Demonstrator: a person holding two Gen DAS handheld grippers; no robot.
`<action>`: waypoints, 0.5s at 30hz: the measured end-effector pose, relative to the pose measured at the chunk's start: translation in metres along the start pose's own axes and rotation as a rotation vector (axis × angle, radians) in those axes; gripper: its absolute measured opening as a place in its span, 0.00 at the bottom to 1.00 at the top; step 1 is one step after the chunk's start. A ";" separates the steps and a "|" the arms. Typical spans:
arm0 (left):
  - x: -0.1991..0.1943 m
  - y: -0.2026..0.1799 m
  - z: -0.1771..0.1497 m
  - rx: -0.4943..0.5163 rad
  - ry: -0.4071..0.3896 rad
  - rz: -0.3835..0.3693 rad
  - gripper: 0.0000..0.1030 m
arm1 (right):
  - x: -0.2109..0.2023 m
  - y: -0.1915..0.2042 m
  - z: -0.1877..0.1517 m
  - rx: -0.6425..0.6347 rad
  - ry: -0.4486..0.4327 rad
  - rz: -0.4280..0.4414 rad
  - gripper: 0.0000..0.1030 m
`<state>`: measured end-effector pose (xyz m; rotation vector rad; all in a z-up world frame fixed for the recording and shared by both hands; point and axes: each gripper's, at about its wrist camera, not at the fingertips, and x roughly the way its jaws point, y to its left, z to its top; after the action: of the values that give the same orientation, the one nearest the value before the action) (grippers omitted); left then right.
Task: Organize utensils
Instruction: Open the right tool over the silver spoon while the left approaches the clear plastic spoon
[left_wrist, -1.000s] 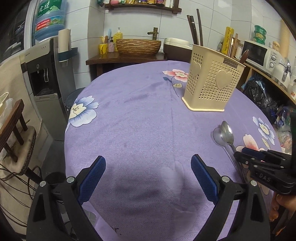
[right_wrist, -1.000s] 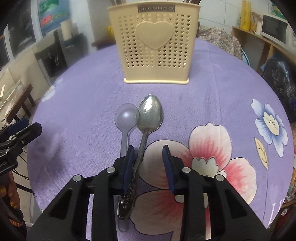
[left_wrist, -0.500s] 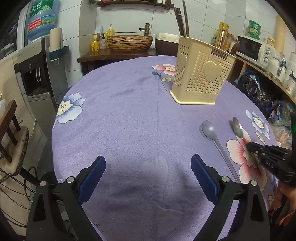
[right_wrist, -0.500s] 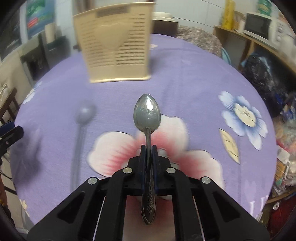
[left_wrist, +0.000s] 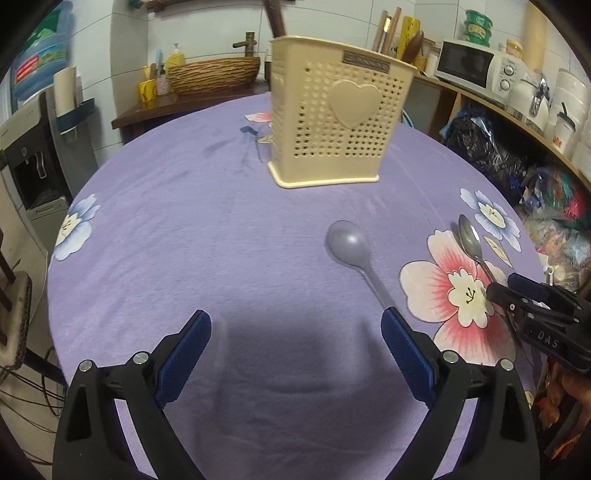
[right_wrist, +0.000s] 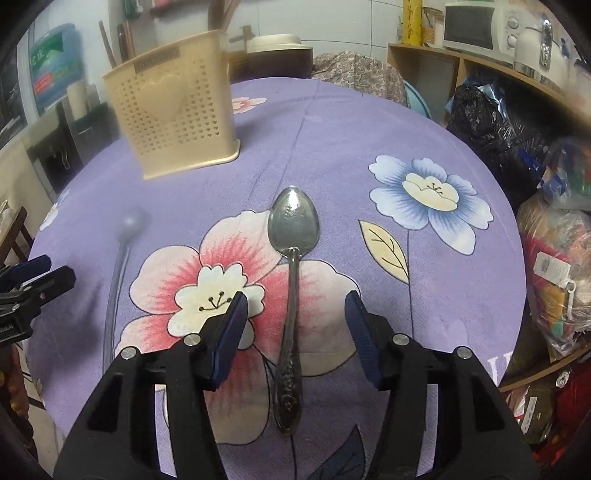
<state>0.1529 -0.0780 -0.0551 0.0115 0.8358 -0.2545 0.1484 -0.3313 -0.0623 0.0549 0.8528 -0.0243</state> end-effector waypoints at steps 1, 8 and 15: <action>0.003 -0.004 0.002 0.001 0.010 -0.004 0.90 | -0.001 -0.003 -0.001 0.010 -0.003 0.004 0.54; 0.025 -0.035 0.015 0.019 0.053 -0.022 0.90 | -0.010 -0.019 -0.005 0.039 -0.024 0.029 0.54; 0.050 -0.061 0.029 0.061 0.084 -0.003 0.89 | -0.015 -0.029 -0.008 0.057 -0.039 0.055 0.55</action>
<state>0.1921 -0.1517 -0.0674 0.0785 0.9118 -0.2836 0.1308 -0.3598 -0.0574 0.1311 0.8108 0.0021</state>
